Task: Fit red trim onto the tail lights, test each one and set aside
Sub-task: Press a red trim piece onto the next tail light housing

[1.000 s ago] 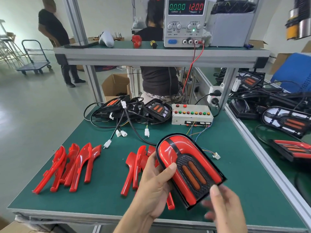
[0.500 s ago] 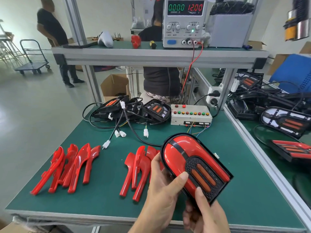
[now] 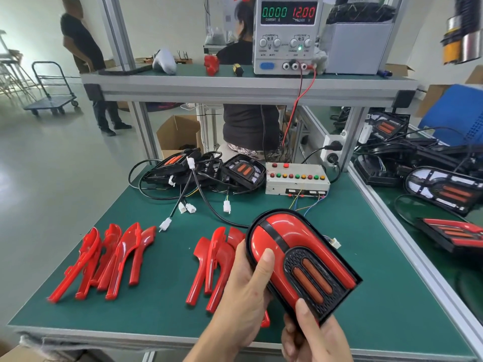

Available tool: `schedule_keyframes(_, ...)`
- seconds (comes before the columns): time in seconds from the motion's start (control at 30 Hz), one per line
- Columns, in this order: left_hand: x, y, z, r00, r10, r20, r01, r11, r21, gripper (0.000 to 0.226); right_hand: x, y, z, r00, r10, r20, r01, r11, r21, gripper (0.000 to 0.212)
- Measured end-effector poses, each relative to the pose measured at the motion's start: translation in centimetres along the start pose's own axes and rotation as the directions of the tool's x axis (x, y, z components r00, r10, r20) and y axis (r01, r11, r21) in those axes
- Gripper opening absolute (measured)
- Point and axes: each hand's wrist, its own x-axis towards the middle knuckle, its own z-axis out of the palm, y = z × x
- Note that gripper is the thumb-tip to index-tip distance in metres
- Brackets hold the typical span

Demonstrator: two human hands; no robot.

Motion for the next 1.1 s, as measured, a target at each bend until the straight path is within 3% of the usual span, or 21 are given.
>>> schedule_keyframes(0.37, 0.25, -0.19, -0.32, 1.000, 0.016, -0.009, -0.017, 0.999, -0.032, 0.043, 0.30, 0.02, -0.31, 1.000, 0.010, 0.025, -0.007, 0.996, -0.087, 0.050)
schedule_keyframes(0.47, 0.30, -0.11, -0.33, 1.000, 0.003, -0.002, -0.003, 0.999, -0.043, 0.045, 0.34, -0.15, -0.29, 0.999, 0.023, 0.026, -0.020, 0.995, -0.097, 0.062)
schedule_keyframes(0.63, 0.29, -0.19, -0.50, 0.999, -0.030, 0.025, 0.032, 0.996, -0.082, 0.042, 0.29, -0.17, 0.16, 1.000, -0.003, -0.007, 0.002, 0.988, -0.156, 0.107)
schedule_keyframes(0.8, 0.13, 0.02, -0.69, 0.997, -0.052, 0.051, 0.059, 0.987, -0.149, 0.046, 0.31, 0.22, 0.17, 0.998, -0.036, -0.044, 0.028, 0.983, -0.184, 0.111)
schedule_keyframes(0.93, 0.21, 0.37, -0.83, 0.998, -0.045, 0.041, 0.050, 0.990, -0.132, 0.049, 0.35, 0.36, 0.49, 0.998, -0.029, -0.056, 0.019, 0.984, -0.179, 0.103)
schedule_keyframes(1.1, 0.51, 0.18, -0.60, 0.996, -0.032, -0.081, 0.025, 0.995, -0.092, 0.047, 0.42, 0.09, 0.54, 0.998, -0.050, -0.035, 0.040, 0.970, -0.239, 0.062)
